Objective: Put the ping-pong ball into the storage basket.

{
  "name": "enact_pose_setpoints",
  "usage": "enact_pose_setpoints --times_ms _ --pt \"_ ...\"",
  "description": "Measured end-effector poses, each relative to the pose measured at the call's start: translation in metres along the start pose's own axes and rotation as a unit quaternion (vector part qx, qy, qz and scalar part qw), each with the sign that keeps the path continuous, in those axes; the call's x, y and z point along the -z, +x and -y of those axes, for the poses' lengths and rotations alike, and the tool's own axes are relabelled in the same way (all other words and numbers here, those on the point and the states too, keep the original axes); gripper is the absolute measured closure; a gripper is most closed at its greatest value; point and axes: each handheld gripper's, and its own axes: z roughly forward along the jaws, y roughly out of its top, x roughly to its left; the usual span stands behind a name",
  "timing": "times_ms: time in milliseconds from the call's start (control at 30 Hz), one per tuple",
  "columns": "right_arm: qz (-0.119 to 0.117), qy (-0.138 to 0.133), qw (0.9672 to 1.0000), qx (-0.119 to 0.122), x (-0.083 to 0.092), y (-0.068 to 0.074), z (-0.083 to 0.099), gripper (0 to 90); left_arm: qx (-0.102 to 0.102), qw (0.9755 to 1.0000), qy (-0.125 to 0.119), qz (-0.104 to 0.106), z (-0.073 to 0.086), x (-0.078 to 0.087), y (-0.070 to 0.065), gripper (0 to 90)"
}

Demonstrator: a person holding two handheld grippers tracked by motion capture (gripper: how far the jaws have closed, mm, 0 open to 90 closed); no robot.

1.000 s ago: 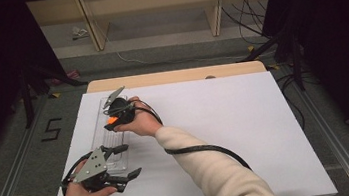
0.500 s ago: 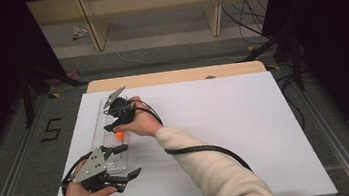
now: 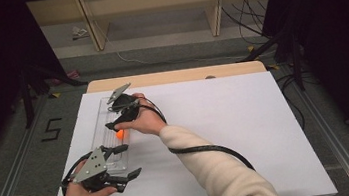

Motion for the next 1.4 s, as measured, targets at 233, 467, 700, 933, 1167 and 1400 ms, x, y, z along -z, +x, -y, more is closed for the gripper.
enact_pose_setpoints --times_ms 233,467,700,933,1167,1400 --pt "0.007 -0.002 1.0 -0.001 0.006 -0.003 0.003 16.5 0.0 1.0 0.0 0.0 0.0 0.0 0.0 18.2" --pt "0.01 -0.001 0.9999 -0.002 0.01 -0.005 0.005 16.5 0.0 1.0 0.0 0.0 0.0 0.0 0.0 18.2" --pt "0.015 -0.003 0.9999 -0.005 0.016 -0.006 0.009 16.6 0.0 1.0 -0.001 -0.001 0.0 0.0 0.0 18.1" --pt "0.019 -0.005 0.9998 -0.01 0.025 -0.01 0.015 16.6 0.001 1.0 -0.001 -0.001 0.0 0.0 0.0 18.1" --pt "0.028 -0.009 0.9994 -0.018 0.037 -0.016 0.024 16.6 0.001 1.0 -0.002 -0.001 0.0 0.0 0.0 18.0" --pt "0.035 -0.008 0.9991 -0.024 0.051 -0.021 0.033 16.5 0.002 1.0 -0.001 -0.001 0.0 0.0 0.0 18.0"
